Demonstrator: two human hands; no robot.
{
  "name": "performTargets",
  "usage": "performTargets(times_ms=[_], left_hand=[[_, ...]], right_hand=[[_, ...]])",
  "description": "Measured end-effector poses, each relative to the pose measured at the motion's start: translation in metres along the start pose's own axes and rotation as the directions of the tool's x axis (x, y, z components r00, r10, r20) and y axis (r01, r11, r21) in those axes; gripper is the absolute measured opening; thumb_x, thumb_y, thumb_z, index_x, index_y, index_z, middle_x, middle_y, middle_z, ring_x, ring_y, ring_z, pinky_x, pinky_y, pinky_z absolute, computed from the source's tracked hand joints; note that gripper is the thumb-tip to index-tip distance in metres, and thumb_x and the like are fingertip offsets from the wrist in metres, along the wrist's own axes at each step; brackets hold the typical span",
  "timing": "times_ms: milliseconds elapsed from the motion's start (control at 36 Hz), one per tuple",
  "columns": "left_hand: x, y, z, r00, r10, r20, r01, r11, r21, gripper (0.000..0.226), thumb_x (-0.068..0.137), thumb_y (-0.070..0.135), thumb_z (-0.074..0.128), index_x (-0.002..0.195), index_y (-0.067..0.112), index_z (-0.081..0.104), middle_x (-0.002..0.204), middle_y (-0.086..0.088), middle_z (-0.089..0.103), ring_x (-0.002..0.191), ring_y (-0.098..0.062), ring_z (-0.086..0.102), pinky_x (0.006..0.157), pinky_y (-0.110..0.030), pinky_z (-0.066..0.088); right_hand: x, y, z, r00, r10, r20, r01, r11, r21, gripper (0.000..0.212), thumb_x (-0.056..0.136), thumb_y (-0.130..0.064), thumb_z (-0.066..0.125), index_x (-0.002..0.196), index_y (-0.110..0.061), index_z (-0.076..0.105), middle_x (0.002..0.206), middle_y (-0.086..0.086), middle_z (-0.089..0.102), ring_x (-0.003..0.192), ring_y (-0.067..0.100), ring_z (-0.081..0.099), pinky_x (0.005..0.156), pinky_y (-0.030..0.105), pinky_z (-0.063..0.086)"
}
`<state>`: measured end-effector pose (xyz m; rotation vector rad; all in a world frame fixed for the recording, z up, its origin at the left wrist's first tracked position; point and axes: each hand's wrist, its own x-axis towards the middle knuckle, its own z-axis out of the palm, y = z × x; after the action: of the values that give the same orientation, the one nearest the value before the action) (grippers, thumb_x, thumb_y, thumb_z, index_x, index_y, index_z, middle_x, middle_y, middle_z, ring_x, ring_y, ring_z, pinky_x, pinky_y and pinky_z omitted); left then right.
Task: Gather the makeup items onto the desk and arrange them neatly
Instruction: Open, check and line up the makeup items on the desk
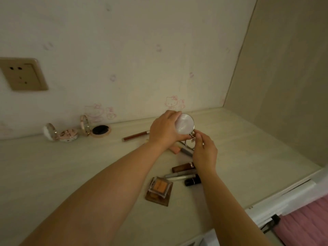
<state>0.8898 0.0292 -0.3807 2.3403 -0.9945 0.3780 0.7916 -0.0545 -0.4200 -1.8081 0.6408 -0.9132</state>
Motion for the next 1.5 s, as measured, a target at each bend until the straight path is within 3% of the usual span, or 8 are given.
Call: performTargets(times_ms=[361, 556, 694, 917, 1111, 1194, 1306, 1500], left_hand=[[-0.068, -0.066, -0.080, 0.980, -0.112, -0.166, 0.092, 0.988, -0.125, 0.092, 0.058, 0.056, 0.080, 0.136, 0.024, 0.044, 0.133, 0.008, 0.047, 0.119, -0.010, 0.048, 0.091, -0.022, 0.040], [-0.128, -0.104, -0.113, 0.955, -0.216, -0.201, 0.186, 0.970, -0.156, 0.091, 0.056, 0.051, 0.083, 0.134, 0.026, 0.045, 0.133, 0.010, 0.048, 0.119, -0.007, 0.048, 0.091, -0.018, 0.037], [-0.171, -0.133, -0.123, 0.912, -0.327, -0.248, 0.275, 0.936, -0.222, 0.094, 0.053, 0.051, 0.083, 0.135, 0.028, 0.045, 0.135, 0.014, 0.046, 0.121, -0.003, 0.046, 0.095, -0.020, 0.041], [-0.215, -0.164, -0.131, 0.847, -0.463, -0.262, 0.344, 0.853, -0.392, 0.090, 0.052, 0.036, 0.088, 0.132, 0.029, 0.047, 0.127, 0.016, 0.047, 0.111, 0.002, 0.045, 0.088, -0.016, 0.041], [-0.228, -0.175, -0.135, 0.900, -0.392, -0.192, 0.251, 0.824, -0.509, 0.094, 0.049, 0.023, 0.091, 0.132, 0.029, 0.046, 0.123, 0.018, 0.047, 0.117, 0.003, 0.046, 0.094, -0.022, 0.046], [-0.229, -0.174, -0.136, 0.941, -0.315, -0.122, 0.212, 0.832, -0.513, 0.096, 0.049, 0.019, 0.091, 0.131, 0.035, 0.043, 0.125, 0.021, 0.045, 0.118, 0.009, 0.043, 0.098, -0.018, 0.043], [-0.229, -0.175, -0.136, 0.966, -0.255, -0.038, 0.199, 0.832, -0.518, 0.094, 0.059, 0.014, 0.087, 0.136, 0.036, 0.036, 0.130, 0.028, 0.039, 0.122, 0.014, 0.037, 0.099, -0.008, 0.037], [-0.234, -0.173, -0.138, 0.931, -0.363, 0.047, 0.275, 0.607, -0.746, 0.072, 0.077, 0.012, 0.074, 0.134, 0.038, 0.039, 0.136, 0.019, 0.044, 0.121, -0.003, 0.049, 0.088, -0.017, 0.051]], right_hand=[[-0.044, -0.075, 0.065, 0.977, -0.015, 0.212, -0.017, 0.988, 0.151, 0.027, 0.099, -0.029, 0.040, 0.110, -0.023, 0.064, 0.095, -0.008, 0.065, 0.088, 0.006, 0.059, 0.082, 0.026, 0.047], [-0.089, -0.092, 0.114, 0.900, 0.120, 0.420, -0.238, 0.941, 0.240, 0.036, 0.099, -0.029, 0.038, 0.073, -0.016, 0.060, 0.075, 0.001, 0.060, 0.073, 0.014, 0.055, 0.067, 0.026, 0.043], [-0.122, -0.097, 0.152, 0.736, 0.211, 0.643, -0.515, 0.792, 0.329, 0.032, 0.100, -0.028, 0.040, 0.085, -0.012, 0.064, 0.072, 0.001, 0.063, 0.060, 0.008, 0.057, 0.049, 0.019, 0.042], [-0.162, -0.102, 0.175, 0.576, 0.153, 0.803, -0.543, 0.806, 0.236, 0.045, 0.101, -0.032, 0.032, 0.069, -0.011, 0.056, 0.043, -0.005, 0.059, 0.037, 0.006, 0.055, 0.041, 0.020, 0.042], [-0.171, -0.089, 0.180, 0.484, 0.142, 0.863, -0.582, 0.789, 0.196, 0.061, 0.098, -0.047, 0.024, 0.113, -0.003, 0.063, 0.119, 0.029, 0.060, 0.102, 0.037, 0.059, 0.077, 0.038, 0.049], [-0.168, -0.086, 0.176, 0.446, 0.064, 0.893, -0.588, 0.773, 0.238, 0.064, 0.099, -0.045, 0.018, 0.110, -0.002, 0.064, 0.102, 0.020, 0.068, 0.075, 0.019, 0.068, 0.059, 0.026, 0.054], [-0.168, -0.083, 0.174, 0.500, 0.013, 0.866, -0.581, 0.746, 0.325, 0.051, 0.099, -0.036, 0.026, 0.106, -0.002, 0.063, 0.101, 0.016, 0.066, 0.095, 0.023, 0.063, 0.082, 0.033, 0.049], [-0.164, -0.081, 0.170, 0.528, -0.094, 0.844, -0.581, 0.686, 0.439, 0.037, 0.079, -0.028, 0.051, 0.109, -0.008, 0.057, 0.094, 0.009, 0.065, 0.086, 0.023, 0.063, 0.078, 0.037, 0.049]])
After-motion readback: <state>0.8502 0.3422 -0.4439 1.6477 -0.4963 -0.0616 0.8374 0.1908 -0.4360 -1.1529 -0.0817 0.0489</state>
